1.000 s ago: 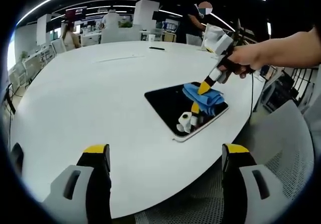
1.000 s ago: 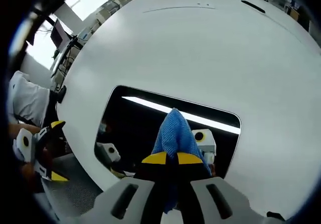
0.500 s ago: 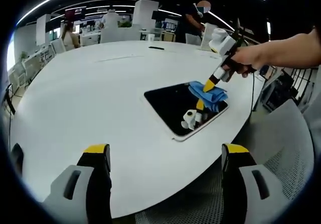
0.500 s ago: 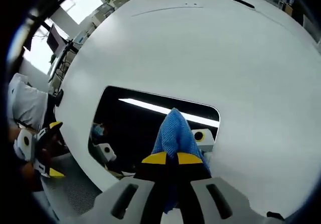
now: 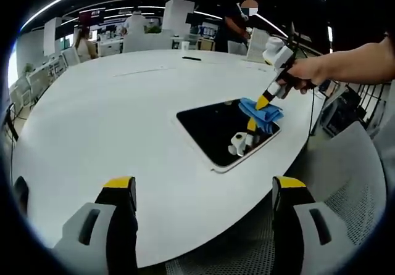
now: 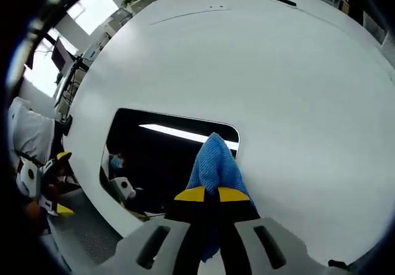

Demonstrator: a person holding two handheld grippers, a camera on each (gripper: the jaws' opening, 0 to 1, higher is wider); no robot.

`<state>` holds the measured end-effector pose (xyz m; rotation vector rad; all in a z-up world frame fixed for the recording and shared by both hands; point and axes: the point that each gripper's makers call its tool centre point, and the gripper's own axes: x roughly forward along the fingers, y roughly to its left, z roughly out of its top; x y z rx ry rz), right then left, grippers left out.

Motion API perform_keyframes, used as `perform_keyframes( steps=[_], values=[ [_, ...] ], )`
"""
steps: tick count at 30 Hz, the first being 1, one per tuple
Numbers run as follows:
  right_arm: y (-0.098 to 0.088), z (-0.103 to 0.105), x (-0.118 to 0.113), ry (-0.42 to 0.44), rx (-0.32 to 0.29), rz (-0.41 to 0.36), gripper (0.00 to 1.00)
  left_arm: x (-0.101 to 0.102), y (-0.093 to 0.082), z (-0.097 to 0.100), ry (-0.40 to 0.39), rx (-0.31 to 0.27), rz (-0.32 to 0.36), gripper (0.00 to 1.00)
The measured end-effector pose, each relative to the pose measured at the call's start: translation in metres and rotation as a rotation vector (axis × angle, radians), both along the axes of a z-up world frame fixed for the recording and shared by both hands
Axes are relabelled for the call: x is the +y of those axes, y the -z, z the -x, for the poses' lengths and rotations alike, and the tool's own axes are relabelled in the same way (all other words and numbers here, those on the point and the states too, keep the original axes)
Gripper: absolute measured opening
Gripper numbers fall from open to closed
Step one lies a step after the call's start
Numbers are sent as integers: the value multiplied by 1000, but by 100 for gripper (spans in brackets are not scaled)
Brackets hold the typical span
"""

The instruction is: Wipe the mirror surface with the cleaning cloth until all visible marks leave the cleaned area.

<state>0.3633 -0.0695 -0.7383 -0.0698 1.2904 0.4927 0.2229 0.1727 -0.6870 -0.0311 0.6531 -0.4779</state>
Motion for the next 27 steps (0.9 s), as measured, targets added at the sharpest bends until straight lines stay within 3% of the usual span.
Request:
perform_keyframes(
  steps=[9,15,27],
  values=[
    [2,-2,-4,17,-13,22,0,-1,0,-1,-1,-4,-2,91],
    [4,-4,-6,36,-31,32,0,-1,-4,-5,-7,-34,2,99],
    [1,5,-5,65,-56,54,0,0,-4,-5,-6,-35,1,99]
  ],
)
